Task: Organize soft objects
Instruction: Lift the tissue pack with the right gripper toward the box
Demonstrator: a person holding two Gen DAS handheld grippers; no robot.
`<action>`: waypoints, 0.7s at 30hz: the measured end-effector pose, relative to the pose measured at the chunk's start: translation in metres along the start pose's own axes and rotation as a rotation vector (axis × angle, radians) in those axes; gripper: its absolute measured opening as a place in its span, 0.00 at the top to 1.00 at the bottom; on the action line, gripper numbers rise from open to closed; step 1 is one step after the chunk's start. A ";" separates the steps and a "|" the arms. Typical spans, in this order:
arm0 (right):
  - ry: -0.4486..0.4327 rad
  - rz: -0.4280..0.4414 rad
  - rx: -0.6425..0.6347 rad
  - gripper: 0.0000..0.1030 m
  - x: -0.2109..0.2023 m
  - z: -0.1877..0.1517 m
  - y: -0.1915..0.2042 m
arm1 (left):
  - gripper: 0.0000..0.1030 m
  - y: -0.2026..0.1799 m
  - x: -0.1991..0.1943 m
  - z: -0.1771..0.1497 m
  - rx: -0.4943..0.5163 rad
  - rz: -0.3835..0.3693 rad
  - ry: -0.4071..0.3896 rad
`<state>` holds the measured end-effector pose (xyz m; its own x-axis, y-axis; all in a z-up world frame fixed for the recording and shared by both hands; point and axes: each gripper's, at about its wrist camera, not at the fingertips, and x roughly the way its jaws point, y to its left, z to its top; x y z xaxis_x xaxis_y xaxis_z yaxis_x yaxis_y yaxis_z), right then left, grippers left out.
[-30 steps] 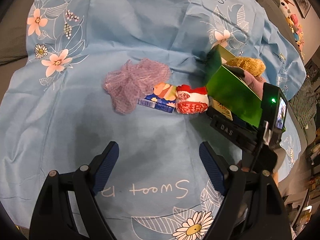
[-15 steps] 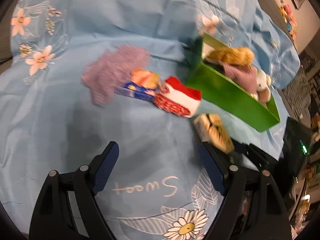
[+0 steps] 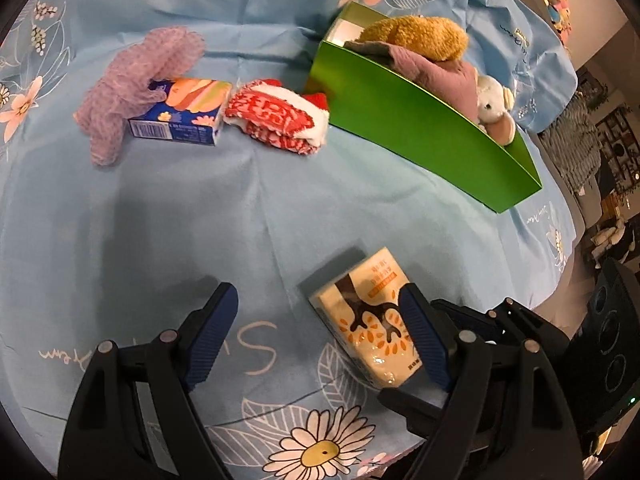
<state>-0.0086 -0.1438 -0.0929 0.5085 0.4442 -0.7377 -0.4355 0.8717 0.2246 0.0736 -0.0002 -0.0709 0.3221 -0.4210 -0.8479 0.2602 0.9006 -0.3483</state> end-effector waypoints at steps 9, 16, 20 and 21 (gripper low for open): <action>-0.007 0.018 -0.048 0.36 0.008 -0.002 0.004 | 0.21 -0.014 0.008 -0.008 0.016 0.001 0.027; -0.027 0.018 -0.048 0.45 0.009 -0.005 0.004 | 0.25 -0.028 0.014 -0.014 0.028 0.008 0.039; -0.040 0.027 -0.042 0.46 0.008 -0.007 0.003 | 0.32 -0.036 0.016 -0.014 0.034 0.011 0.035; -0.043 0.030 -0.039 0.46 0.008 -0.007 0.002 | 0.32 -0.037 0.016 -0.015 0.038 0.017 0.033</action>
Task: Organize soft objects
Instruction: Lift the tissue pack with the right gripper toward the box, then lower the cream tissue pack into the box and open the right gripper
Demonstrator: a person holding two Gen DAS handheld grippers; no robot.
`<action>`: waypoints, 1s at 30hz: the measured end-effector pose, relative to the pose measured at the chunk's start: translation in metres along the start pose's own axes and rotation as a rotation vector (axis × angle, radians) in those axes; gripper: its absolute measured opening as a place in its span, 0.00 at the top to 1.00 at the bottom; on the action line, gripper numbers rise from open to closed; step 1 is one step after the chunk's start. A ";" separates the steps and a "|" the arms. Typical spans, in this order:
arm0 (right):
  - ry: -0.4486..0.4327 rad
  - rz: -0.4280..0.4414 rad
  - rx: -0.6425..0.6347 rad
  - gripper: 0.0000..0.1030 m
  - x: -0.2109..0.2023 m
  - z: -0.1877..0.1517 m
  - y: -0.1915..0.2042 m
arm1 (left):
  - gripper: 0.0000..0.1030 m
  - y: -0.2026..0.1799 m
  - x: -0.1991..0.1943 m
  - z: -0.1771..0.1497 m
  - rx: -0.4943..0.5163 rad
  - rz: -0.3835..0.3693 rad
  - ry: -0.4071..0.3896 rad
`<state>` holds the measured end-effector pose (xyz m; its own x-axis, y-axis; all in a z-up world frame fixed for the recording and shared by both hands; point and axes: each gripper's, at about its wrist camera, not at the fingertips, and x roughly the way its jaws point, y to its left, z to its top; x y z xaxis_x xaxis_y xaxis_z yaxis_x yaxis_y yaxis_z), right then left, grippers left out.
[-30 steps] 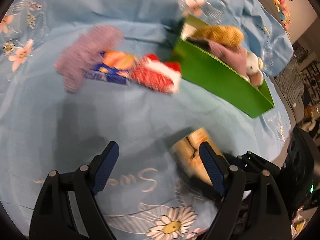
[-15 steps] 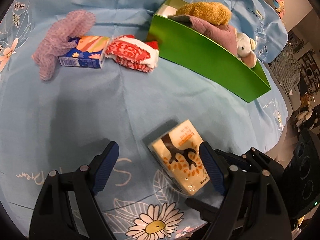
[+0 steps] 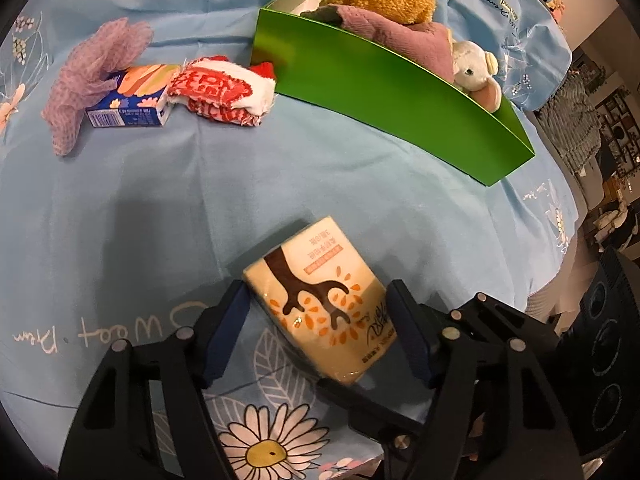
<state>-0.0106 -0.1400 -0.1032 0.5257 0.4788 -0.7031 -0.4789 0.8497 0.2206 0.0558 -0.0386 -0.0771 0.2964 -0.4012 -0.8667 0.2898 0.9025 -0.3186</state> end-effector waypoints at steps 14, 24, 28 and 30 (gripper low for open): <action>-0.078 0.019 0.040 0.47 -0.018 0.006 -0.007 | 0.38 -0.019 -0.022 0.011 0.031 0.034 -0.067; -0.214 -0.032 0.041 0.47 -0.053 0.042 -0.029 | 0.38 -0.058 -0.045 0.061 0.125 0.041 -0.162; -0.271 -0.058 0.052 0.47 -0.067 0.062 -0.049 | 0.38 -0.077 -0.049 0.091 0.162 0.036 -0.197; -0.298 -0.080 0.058 0.47 -0.073 0.072 -0.060 | 0.38 -0.087 -0.048 0.107 0.168 0.023 -0.205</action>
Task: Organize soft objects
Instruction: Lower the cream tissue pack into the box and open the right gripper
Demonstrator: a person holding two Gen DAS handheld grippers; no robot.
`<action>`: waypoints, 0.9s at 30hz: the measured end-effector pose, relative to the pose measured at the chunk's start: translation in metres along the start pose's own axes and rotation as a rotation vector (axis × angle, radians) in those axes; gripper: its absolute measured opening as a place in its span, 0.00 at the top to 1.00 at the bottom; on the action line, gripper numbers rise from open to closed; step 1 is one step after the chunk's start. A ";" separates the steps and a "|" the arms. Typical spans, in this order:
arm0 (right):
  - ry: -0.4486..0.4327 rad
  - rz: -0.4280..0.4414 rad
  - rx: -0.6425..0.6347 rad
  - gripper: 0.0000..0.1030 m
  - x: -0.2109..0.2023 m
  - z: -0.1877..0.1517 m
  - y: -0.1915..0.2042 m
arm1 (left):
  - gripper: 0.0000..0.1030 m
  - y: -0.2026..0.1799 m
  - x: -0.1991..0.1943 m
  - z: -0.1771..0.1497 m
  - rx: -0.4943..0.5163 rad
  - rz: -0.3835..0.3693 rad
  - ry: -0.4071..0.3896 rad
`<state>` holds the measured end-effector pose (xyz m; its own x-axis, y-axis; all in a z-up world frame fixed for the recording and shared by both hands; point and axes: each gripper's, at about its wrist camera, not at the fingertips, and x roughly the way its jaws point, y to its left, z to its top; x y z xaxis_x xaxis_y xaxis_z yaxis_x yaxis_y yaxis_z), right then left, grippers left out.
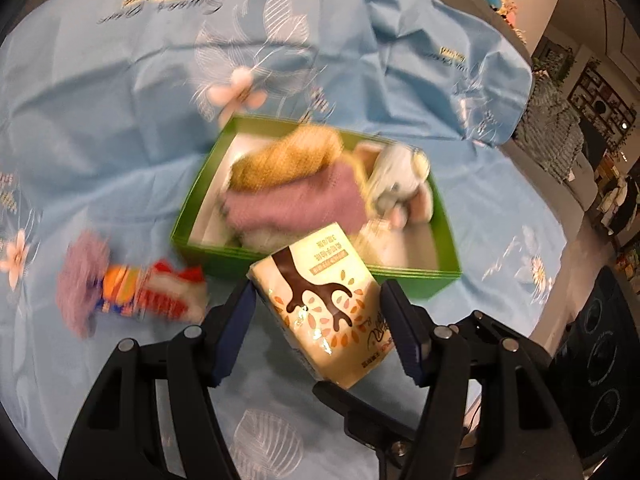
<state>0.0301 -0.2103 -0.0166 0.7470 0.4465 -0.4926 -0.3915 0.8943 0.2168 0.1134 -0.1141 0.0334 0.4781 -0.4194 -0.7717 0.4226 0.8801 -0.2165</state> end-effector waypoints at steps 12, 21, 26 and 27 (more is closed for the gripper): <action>-0.043 -0.093 0.081 0.47 0.002 0.046 -0.079 | 0.38 -0.037 0.052 0.074 0.013 -0.055 0.023; -0.009 -0.106 0.105 0.47 0.020 0.039 -0.103 | 0.38 -0.038 0.085 0.080 0.010 -0.036 0.065; 0.010 -0.104 0.112 0.47 0.027 0.036 -0.106 | 0.38 -0.034 0.093 0.080 0.004 -0.034 0.078; 0.013 -0.104 0.111 0.47 0.028 0.036 -0.106 | 0.38 -0.033 0.094 0.080 0.003 -0.034 0.079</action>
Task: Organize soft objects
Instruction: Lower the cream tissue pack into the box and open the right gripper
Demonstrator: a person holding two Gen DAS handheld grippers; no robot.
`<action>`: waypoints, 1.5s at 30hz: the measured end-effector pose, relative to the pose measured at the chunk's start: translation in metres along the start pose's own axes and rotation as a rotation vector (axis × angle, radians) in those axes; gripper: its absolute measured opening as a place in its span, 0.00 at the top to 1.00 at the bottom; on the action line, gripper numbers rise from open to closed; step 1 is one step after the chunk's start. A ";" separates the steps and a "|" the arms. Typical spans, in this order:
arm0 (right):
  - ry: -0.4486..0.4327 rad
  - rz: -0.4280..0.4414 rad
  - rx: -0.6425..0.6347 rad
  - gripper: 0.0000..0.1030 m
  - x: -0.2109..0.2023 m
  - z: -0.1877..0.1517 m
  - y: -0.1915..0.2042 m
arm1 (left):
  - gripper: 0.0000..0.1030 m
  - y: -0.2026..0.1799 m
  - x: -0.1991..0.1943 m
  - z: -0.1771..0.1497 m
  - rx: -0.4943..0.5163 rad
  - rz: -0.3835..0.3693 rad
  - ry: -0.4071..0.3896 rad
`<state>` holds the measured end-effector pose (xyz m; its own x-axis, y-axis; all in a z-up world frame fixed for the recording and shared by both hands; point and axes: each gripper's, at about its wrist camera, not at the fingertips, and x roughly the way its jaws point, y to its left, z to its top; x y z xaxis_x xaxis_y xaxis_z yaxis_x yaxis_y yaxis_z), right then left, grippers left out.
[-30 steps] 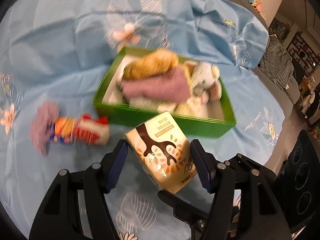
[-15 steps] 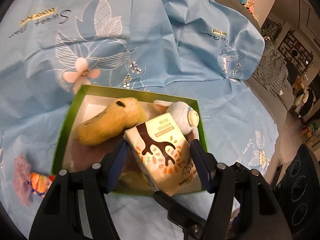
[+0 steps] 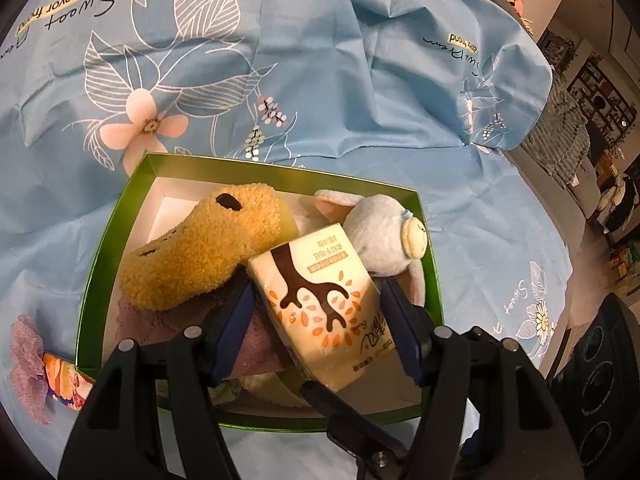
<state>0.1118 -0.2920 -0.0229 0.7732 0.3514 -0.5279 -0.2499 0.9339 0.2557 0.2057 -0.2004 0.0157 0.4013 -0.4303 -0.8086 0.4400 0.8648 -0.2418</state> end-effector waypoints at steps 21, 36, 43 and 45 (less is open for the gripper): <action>0.054 -0.016 0.004 0.47 0.015 0.001 -0.002 | 0.38 0.002 0.014 0.001 0.004 0.021 0.019; 0.097 -0.014 0.021 0.47 0.025 -0.002 -0.002 | 0.36 0.004 0.025 0.000 0.008 0.034 0.050; 0.111 -0.019 0.023 0.47 0.028 -0.001 -0.001 | 0.36 0.004 0.028 0.000 0.011 0.047 0.062; 0.121 -0.019 0.027 0.47 0.029 -0.001 -0.001 | 0.32 0.006 0.030 -0.002 0.005 0.051 0.068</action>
<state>0.1338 -0.2825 -0.0390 0.7009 0.3407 -0.6266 -0.2192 0.9389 0.2652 0.2194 -0.2078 -0.0110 0.3680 -0.3672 -0.8542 0.4244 0.8838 -0.1970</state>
